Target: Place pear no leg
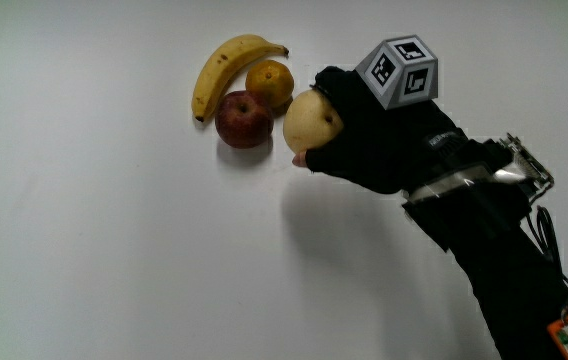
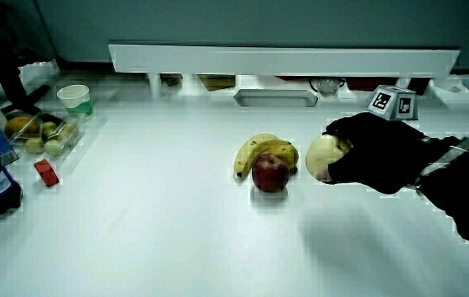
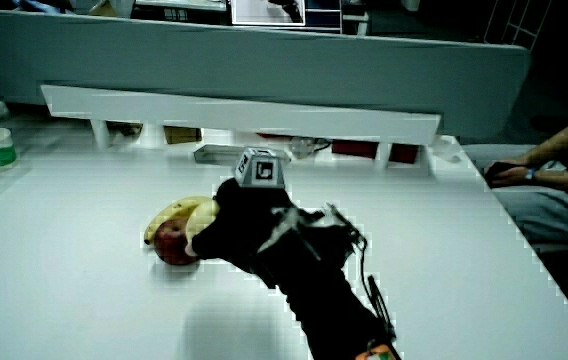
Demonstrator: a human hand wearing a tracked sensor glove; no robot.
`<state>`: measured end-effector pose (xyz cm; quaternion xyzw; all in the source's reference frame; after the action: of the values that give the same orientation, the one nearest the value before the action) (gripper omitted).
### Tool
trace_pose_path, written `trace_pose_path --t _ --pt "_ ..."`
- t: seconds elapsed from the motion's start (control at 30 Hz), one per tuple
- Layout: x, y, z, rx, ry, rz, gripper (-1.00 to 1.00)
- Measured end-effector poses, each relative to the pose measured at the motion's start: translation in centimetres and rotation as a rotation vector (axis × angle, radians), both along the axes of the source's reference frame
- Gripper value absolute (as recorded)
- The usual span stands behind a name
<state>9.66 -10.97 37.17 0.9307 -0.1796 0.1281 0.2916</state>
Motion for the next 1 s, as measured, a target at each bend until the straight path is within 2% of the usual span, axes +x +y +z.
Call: trace_pose_path --t 0.03,0.1,0.2,0.23,0.33,0.37,0.4,0.5,0.7,0.77,0.8,0.83,0.87,0.93,0.97,1.0 --pt "0.0 -0.2 0.3 0.016 0.012 0.013 0.0" --pt "0.3 -0.8 1.3 -0.013 0.023 0.036 0.0" --pt "0.8 -1.3 2.6 -0.05 -0.004 0.082 0.0" --pt "0.9 -1.4 3.1 -0.034 0.006 0.099 0.0" --pt "0.9 -1.5 4.5 -0.046 0.006 0.131 0.0" --pt "0.8 -1.4 4.8 -0.06 -0.014 0.144 0.0" --pt "0.7 -1.4 5.1 -0.056 -0.011 0.164 0.0" --pt "0.8 -1.4 7.0 -0.096 0.026 0.178 0.0" --pt "1.4 -1.3 9.2 -0.135 0.061 0.245 0.0" --pt "1.6 -1.2 9.6 -0.155 0.045 0.271 0.0" --pt "1.8 -1.2 9.8 -0.148 0.034 0.293 0.0" --pt "1.9 -1.1 9.7 -0.151 -0.011 0.322 0.0" --pt "1.9 -1.1 9.8 -0.145 -0.026 0.337 0.0" --pt "1.2 -1.2 9.6 -0.159 0.051 0.283 0.0" --pt "1.0 -1.2 9.6 -0.167 0.061 0.282 0.0" --pt "1.0 -1.1 9.8 -0.183 0.046 0.289 0.0"
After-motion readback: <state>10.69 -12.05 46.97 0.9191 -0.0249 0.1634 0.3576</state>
